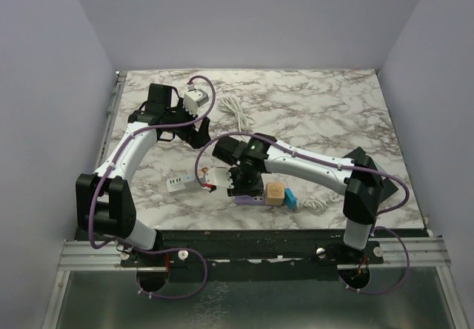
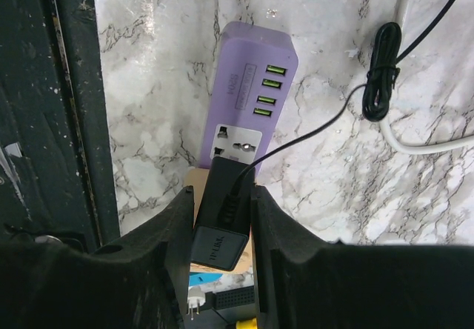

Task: Insert the plug
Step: Insert the plug into the socket.

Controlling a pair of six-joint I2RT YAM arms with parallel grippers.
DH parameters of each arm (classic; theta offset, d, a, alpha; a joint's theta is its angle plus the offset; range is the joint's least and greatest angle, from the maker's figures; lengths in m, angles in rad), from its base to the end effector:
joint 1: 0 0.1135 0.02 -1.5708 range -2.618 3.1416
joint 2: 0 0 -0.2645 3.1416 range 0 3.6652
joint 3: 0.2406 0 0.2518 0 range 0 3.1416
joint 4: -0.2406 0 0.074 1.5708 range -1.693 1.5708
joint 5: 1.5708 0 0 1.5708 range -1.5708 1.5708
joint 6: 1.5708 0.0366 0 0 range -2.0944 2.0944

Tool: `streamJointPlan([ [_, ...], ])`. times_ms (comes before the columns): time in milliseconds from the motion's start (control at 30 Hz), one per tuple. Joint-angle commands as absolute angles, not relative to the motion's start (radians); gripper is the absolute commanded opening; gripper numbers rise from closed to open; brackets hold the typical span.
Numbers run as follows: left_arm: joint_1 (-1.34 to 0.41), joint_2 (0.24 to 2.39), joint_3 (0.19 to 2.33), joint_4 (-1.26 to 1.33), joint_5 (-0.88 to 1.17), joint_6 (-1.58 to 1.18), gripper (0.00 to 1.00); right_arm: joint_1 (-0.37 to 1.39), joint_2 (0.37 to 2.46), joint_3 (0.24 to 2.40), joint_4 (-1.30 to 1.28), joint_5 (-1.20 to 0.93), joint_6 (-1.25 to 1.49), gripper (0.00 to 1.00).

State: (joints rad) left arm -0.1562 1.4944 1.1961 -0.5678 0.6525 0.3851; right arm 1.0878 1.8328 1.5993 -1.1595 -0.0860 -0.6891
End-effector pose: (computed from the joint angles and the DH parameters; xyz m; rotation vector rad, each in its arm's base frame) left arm 0.3106 -0.0714 0.2842 0.8879 2.1331 -0.6744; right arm 0.1643 0.3201 0.2620 -2.3193 1.8698 0.1782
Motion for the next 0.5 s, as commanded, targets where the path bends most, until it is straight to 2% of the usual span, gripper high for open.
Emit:
streamJointPlan([
  [0,-0.149,1.477,1.188,-0.551,0.635,0.394,0.99,1.095,1.857,1.572,-1.121,-0.063,-0.703,0.01],
  [467,-0.15,1.474,1.193,-0.545,0.624,0.382,0.99,1.095,1.866,1.496,-1.047,-0.052,-0.695,0.01],
])
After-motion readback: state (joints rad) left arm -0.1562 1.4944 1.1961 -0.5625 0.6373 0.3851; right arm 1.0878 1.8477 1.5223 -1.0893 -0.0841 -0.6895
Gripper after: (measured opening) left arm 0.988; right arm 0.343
